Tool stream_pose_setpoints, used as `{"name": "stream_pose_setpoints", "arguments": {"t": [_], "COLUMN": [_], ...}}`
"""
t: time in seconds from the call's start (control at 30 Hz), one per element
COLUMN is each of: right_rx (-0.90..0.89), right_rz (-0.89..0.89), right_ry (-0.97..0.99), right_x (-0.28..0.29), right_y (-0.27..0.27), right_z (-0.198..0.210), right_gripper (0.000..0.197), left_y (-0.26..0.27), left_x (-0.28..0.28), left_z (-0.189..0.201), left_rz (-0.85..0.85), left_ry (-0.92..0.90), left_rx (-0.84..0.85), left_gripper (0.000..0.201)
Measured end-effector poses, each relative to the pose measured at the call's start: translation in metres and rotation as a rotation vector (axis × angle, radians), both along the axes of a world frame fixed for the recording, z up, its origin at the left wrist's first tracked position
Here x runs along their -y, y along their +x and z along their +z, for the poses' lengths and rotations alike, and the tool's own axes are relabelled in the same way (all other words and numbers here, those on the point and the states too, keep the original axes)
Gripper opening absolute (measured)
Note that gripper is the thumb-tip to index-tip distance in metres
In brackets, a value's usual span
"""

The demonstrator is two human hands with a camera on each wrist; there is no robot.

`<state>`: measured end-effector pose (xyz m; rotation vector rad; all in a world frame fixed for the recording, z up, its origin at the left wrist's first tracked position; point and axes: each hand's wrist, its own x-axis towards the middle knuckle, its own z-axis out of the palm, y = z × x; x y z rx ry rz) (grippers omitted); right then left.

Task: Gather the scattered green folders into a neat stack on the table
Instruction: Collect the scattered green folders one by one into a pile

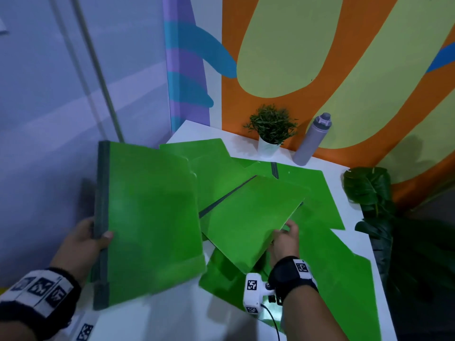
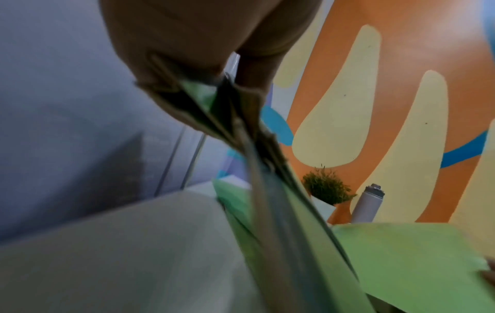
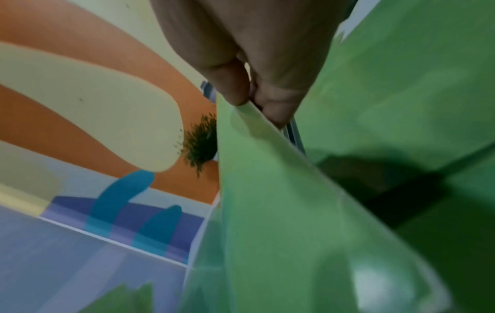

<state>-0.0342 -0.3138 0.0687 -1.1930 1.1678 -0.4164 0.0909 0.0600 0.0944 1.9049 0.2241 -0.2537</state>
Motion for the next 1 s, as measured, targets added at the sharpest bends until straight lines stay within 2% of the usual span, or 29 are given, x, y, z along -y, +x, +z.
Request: {"name": "stream_pose_setpoints", "arguments": {"t": [0.17,0.27,0.33,0.43,0.5,0.6,0.7,0.77,0.83,0.87,0.93,1.0], "right_rx": [0.158,0.281,0.390,0.449,0.398,0.277,0.188,0.167,0.118,0.054,-0.161,-0.420], "right_rz": [-0.071,-0.114,-0.114,-0.043,0.034,0.099,0.128,0.183,0.291,0.356,0.471,0.571], "right_ry": [-0.216,-0.240,-0.220,-0.174,-0.174,-0.175,-0.148,-0.118,-0.115,-0.162,-0.348,-0.501], "right_x": [0.020,0.030,0.032,0.022,0.008,-0.014,-0.033,-0.044,-0.048,-0.047,-0.037,-0.025], "right_y": [-0.023,-0.033,-0.034,-0.029,-0.025,-0.018,-0.014,-0.013,-0.010,-0.009,-0.008,-0.013], "right_z": [0.040,0.059,0.069,0.075,0.071,0.050,0.022,0.006,-0.009,-0.017,-0.035,-0.052], "right_gripper": [0.049,0.054,0.058,0.058,0.055,0.051,0.050,0.049,0.041,0.038,0.040,0.056], "left_y": [0.020,0.018,0.015,0.005,-0.001,-0.014,-0.038,-0.050,-0.055,-0.057,-0.056,-0.054], "left_x": [0.006,0.019,0.031,0.050,0.059,0.064,0.070,0.071,0.070,0.069,0.062,0.055], "left_z": [0.037,0.051,0.053,0.056,0.050,0.041,0.042,0.037,0.032,0.029,0.023,0.019], "left_rz": [0.125,0.091,0.042,-0.077,-0.167,-0.272,-0.337,-0.382,-0.394,-0.390,-0.357,-0.310], "left_ry": [0.099,0.135,0.123,-0.033,-0.056,-0.082,-0.195,-0.100,0.033,0.041,0.003,-0.021], "left_rx": [0.262,0.329,0.362,0.401,0.382,0.309,0.194,0.200,0.236,0.228,0.176,0.152], "left_gripper": [0.023,0.024,0.038,0.080,0.081,0.056,0.028,0.035,0.056,0.063,0.068,0.068]}}
